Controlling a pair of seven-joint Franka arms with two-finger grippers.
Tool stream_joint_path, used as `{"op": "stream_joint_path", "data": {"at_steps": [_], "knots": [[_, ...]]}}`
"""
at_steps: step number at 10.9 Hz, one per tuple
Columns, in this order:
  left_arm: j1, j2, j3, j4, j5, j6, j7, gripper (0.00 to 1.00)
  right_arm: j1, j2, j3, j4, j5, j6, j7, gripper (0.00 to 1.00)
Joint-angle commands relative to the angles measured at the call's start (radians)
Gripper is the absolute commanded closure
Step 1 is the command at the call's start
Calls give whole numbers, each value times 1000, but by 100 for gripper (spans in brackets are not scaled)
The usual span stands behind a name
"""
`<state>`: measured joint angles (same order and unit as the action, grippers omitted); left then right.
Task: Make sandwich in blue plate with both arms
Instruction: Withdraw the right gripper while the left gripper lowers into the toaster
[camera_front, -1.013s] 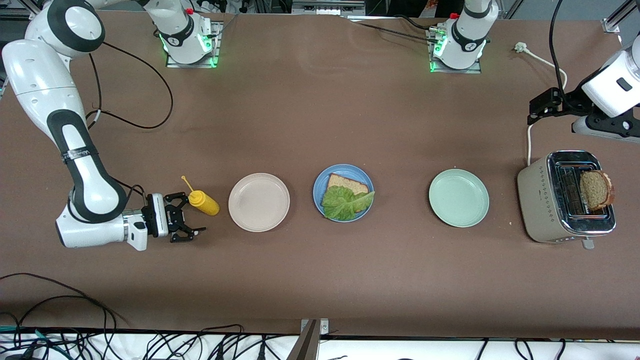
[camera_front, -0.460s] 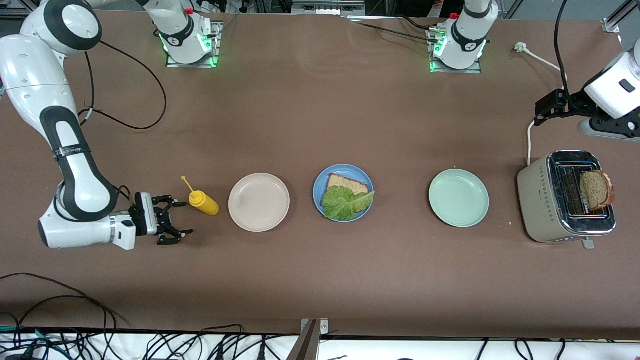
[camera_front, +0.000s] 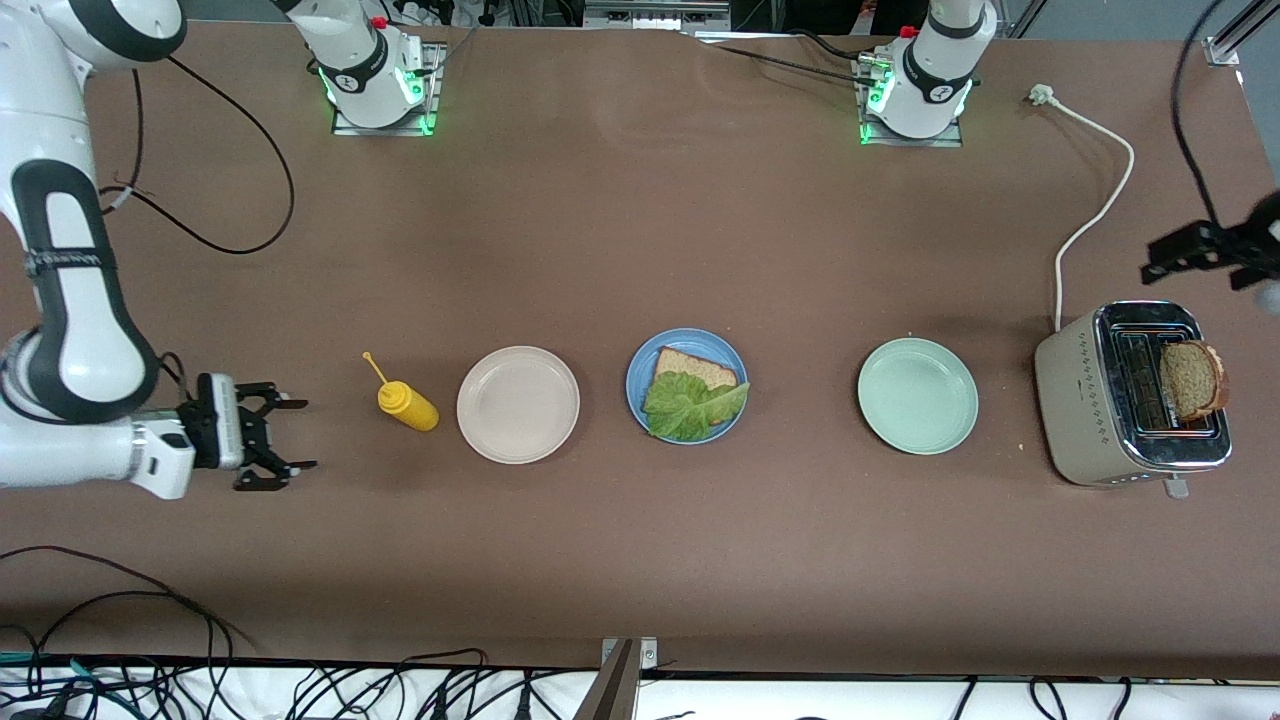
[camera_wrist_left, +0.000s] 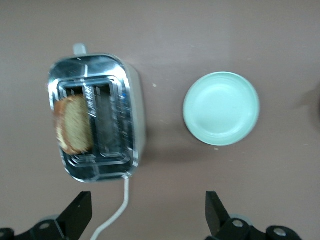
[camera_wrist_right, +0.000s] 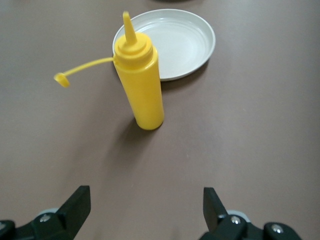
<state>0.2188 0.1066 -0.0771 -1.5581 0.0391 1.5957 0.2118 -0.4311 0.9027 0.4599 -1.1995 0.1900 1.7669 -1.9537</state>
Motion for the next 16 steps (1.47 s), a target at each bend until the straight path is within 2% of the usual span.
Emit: {"op": "stream_joint_path", "data": {"at_steps": [1,3,5,8,9,11,13,14,16], "knots": [[120,114,-9,61,10,90,171,0,32,-207,-75,-121,-7,-12,233,0],[174,181,-9,61,12,185,222,0,86,-324,-128,-182,-21,-18,454,0],[229,255,-10,61,-1,292,337,0,116,-413,-145,-229,-59,-21,618,0],[250,332,-10,61,-27,341,359,0,172,-542,-153,-273,-112,-23,949,0],[261,338,-10,61,-80,349,354,0,198,-579,-168,-288,-110,-30,1061,0],[277,361,-9,59,-100,349,348,0,276,-671,-205,-346,-110,-41,1288,0],[289,373,-9,56,-110,348,347,19,363,-757,-257,-412,-110,-40,1486,0],[287,375,-9,55,-107,339,331,40,417,-801,-303,-445,-112,-41,1589,0],[287,375,-9,52,-105,333,299,69,581,-896,-458,-527,-112,-44,1658,0]]}}
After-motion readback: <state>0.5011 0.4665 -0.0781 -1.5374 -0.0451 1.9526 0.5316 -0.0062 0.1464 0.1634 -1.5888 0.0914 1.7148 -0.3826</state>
